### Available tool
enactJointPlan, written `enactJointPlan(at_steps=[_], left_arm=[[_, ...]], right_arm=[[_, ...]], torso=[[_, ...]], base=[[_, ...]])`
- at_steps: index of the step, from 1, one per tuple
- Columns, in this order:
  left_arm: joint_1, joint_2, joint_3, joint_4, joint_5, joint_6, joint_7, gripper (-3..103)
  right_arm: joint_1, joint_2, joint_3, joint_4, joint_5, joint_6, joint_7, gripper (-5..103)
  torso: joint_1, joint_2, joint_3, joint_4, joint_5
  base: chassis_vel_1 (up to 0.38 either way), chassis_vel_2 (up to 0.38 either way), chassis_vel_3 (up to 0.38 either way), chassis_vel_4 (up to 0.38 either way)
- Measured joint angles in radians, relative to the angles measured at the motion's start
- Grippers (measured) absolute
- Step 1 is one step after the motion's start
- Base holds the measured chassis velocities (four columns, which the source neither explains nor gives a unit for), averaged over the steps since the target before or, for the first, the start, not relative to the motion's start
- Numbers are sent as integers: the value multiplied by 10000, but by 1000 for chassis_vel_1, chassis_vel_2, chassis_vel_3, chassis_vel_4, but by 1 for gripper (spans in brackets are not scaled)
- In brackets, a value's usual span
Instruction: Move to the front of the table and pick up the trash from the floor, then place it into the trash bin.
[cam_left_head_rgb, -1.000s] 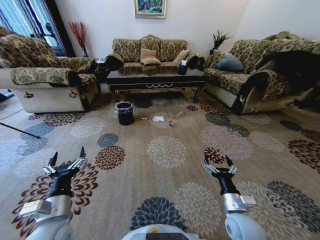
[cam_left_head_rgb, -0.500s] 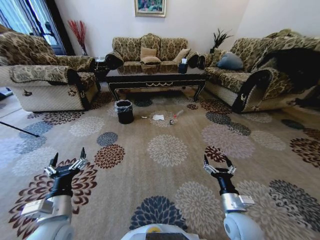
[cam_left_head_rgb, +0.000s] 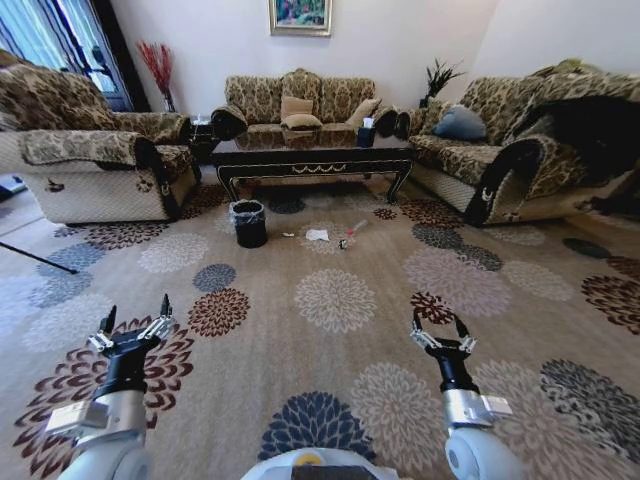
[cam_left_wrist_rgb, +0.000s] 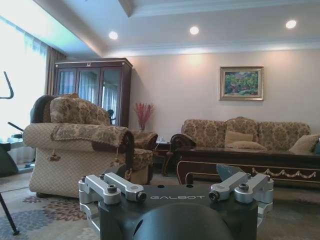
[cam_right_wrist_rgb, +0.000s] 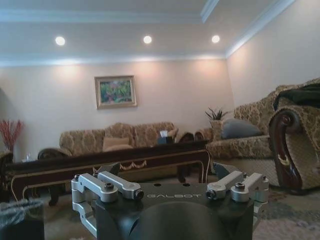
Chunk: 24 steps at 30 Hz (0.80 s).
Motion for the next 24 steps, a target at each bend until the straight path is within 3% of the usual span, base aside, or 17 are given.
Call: enactJointPlan(at_steps=[16,24], left_arm=[[-3,3,-145,508,393,-168,-112,100],[-1,-1,-156,570,399,-204,-112,100]], right_arm=[[154,55,19,-554,-510,712,-1425,100],[216,80,-27,-721,-526,784,-1556,100]], torso=[[0,0,51,1,0],[-2,0,66,0,0]], base=[[0,0,0,0],[-20,34,26,-25]])
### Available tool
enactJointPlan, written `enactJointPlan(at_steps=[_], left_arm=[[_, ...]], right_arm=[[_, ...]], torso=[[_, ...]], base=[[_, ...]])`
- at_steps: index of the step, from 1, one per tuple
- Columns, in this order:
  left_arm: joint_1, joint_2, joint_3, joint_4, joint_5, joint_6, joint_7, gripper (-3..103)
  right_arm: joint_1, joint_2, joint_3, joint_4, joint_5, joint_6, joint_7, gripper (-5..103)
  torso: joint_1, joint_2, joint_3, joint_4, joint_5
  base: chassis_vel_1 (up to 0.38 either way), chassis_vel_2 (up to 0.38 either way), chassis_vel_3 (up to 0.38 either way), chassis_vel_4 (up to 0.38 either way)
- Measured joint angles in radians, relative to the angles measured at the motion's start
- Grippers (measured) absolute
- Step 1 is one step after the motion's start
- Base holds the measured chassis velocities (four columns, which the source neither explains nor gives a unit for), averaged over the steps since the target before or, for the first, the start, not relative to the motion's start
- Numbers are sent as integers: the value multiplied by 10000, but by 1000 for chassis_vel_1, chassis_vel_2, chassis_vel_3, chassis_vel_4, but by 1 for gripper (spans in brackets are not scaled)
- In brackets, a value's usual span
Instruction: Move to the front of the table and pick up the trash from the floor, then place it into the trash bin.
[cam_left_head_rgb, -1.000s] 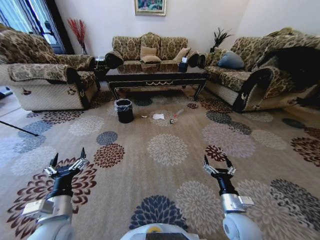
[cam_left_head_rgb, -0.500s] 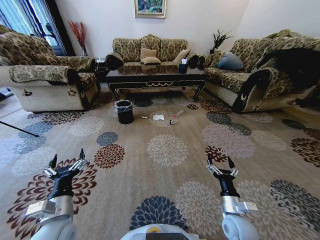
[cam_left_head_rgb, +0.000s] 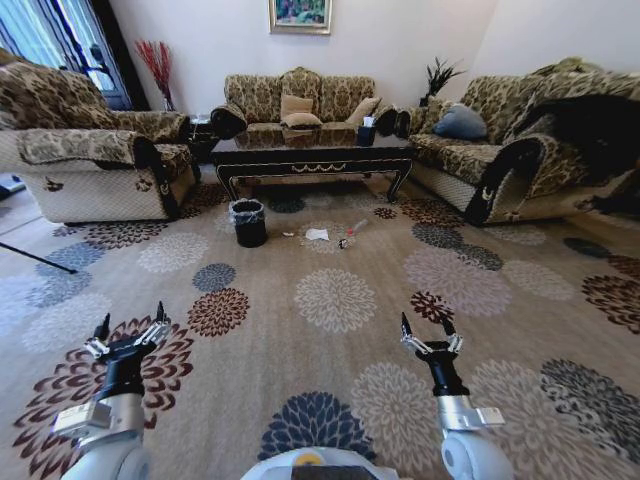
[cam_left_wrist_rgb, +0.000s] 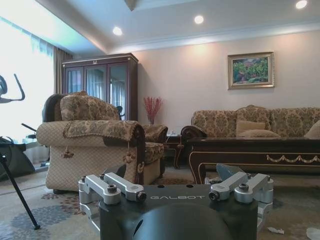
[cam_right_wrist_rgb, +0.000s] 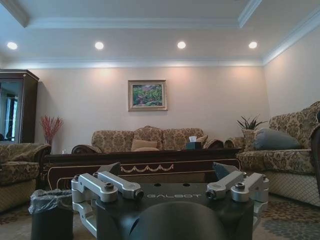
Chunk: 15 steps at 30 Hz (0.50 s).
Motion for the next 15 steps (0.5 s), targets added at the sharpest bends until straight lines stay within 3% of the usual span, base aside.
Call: enactJointPlan(at_steps=[7,15], left_arm=[[-40,-12,51,55,33,-15,6,100],[-63,-13,98,128,109,-73,39,100]], right_arm=[[41,-3,8,-123,-27,38,3,100],[61,44,7,-226,-169,111,10,100]], torso=[[0,-1,12,-1,0],[0,0,19,-1,0]], base=[[-135,147,140,-141],[-263,243,251,-250]])
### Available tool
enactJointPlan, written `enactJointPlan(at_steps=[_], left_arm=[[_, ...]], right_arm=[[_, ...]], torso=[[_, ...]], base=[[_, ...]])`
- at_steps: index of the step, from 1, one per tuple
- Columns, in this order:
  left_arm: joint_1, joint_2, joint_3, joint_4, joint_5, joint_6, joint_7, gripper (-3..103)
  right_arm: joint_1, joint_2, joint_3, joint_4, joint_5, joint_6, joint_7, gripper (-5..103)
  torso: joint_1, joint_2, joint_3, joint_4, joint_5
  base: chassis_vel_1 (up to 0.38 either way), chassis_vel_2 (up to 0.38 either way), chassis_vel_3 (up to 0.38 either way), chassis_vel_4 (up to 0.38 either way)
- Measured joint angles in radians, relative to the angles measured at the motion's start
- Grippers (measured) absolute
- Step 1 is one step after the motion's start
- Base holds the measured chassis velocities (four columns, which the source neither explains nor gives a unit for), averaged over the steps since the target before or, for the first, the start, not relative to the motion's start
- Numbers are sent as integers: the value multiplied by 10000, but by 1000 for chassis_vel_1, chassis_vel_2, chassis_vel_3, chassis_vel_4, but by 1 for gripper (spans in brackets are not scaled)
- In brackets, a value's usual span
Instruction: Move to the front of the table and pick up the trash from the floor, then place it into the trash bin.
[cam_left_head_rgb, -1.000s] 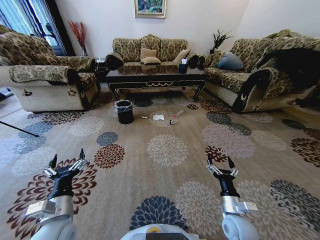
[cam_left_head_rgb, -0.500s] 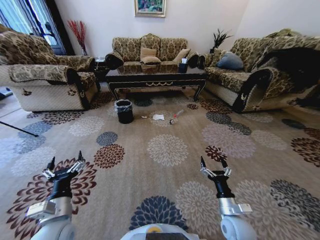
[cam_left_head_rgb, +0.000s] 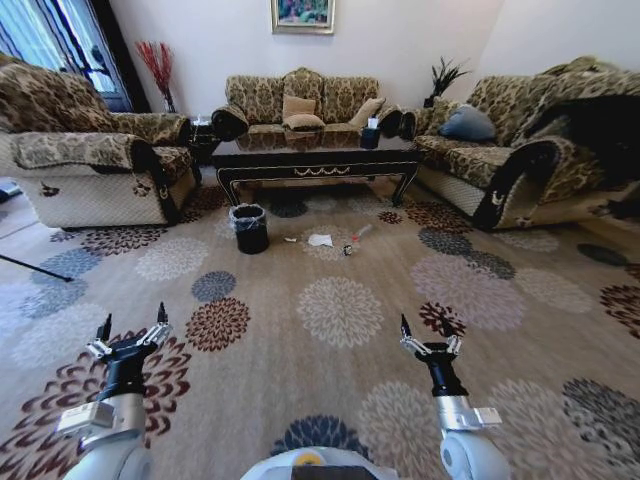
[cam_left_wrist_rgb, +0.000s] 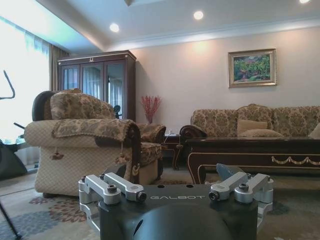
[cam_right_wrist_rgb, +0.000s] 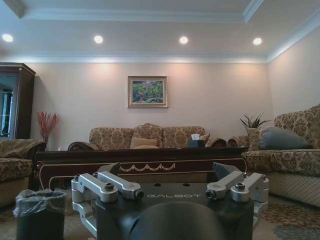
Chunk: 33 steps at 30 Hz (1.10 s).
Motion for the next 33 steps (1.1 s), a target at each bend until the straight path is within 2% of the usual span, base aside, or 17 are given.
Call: enactJointPlan(at_steps=[10,13,17,19,21,25,27,30,33], left_arm=[[-23,6,32,98,64,-41,14,100],[-24,0,45,115,75,-48,18,100],[19,-46,76,159,169,-101,20,100],[66,-80,82,158,221,-139,22,100],[107,-117,84,160,268,-166,23,100],[185,-173,83,158,313,-224,23,100],[254,-210,79,182,346,-293,25,100],[308,-240,51,217,357,-363,26,100],[328,-254,28,236,357,-393,26,100]], right_arm=[[33,75,-19,-167,-165,107,13,100],[49,76,-20,-192,-170,110,21,100],[72,74,-17,-231,-173,145,40,100],[77,74,-18,-257,-178,198,43,100],[74,75,-28,-288,-180,272,52,100],[93,70,-80,-376,-214,325,67,100],[164,71,-154,-437,-254,330,90,100],[215,84,-259,-519,-310,329,107,100],[237,90,-310,-581,-355,330,121,100]], torso=[[1,-1,8,2,-3],[0,-1,7,1,6],[1,-2,12,-1,-5],[1,-1,11,3,7],[0,-1,10,2,-10],[1,-1,11,1,8],[1,-1,11,2,-6],[2,-1,14,3,5],[1,-1,14,1,-4]], base=[[-352,347,360,-339],[-386,374,359,-389],[-345,355,357,-363],[-327,350,333,-356],[-342,339,327,-344],[-342,347,333,-346],[-367,354,378,-356],[-361,350,364,-354],[-369,359,369,-351]])
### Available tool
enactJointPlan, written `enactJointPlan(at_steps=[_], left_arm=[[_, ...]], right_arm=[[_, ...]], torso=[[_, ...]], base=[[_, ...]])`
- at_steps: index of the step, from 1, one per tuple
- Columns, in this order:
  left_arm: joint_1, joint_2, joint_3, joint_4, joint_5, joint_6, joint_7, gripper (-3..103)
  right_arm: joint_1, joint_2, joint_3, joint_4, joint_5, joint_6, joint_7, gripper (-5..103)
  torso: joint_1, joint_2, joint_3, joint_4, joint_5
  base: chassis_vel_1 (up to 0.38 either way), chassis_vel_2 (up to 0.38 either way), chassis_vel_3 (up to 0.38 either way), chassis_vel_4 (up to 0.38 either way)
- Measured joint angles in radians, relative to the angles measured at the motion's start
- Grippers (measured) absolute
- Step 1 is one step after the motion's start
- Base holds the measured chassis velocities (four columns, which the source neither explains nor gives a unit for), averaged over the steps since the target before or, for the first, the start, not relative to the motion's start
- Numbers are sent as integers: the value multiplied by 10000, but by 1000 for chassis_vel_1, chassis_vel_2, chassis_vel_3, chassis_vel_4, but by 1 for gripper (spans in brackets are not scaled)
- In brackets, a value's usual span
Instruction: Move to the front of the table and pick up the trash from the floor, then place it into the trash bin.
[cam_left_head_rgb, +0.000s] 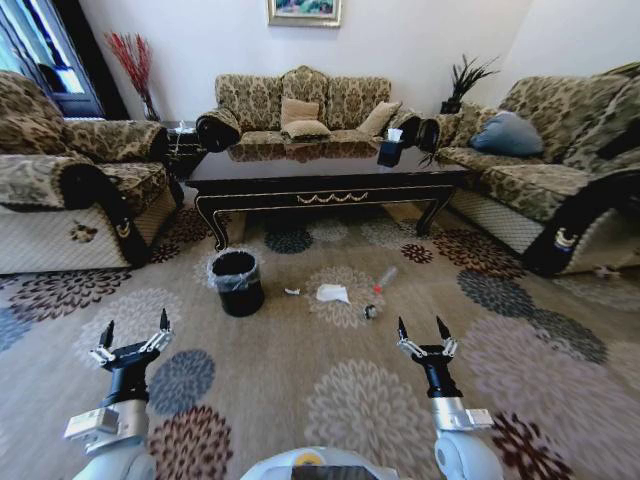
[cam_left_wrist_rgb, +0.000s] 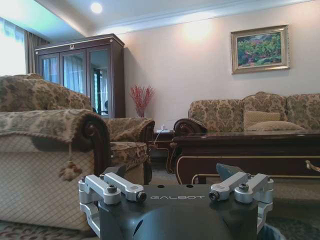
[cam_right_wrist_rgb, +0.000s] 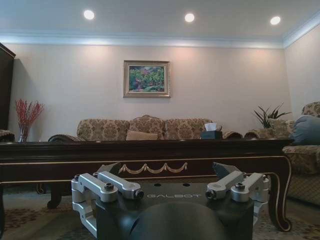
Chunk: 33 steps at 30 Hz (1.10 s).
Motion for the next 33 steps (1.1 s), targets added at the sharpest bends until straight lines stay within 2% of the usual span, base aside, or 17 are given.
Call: enactJointPlan(at_steps=[8,12,20,33], left_arm=[[-8,-45,3,57,41,-25,0,100],[-29,-72,54,60,100,-28,2,100],[-26,-69,51,70,107,-31,8,100],[30,-75,50,132,97,-84,7,100]], right_arm=[[87,-30,-29,-108,-64,-5,236,100],[159,-53,24,-165,-78,-3,718,100],[333,-15,-24,-211,56,314,1065,100],[202,42,12,-242,-273,450,735,100]], torso=[[0,0,0,1,4],[0,1,0,-1,1],[2,0,7,2,1],[-1,3,0,0,4]], base=[[-341,353,360,-346],[-361,351,357,-367],[-298,307,297,-322],[-20,-3,19,11]])
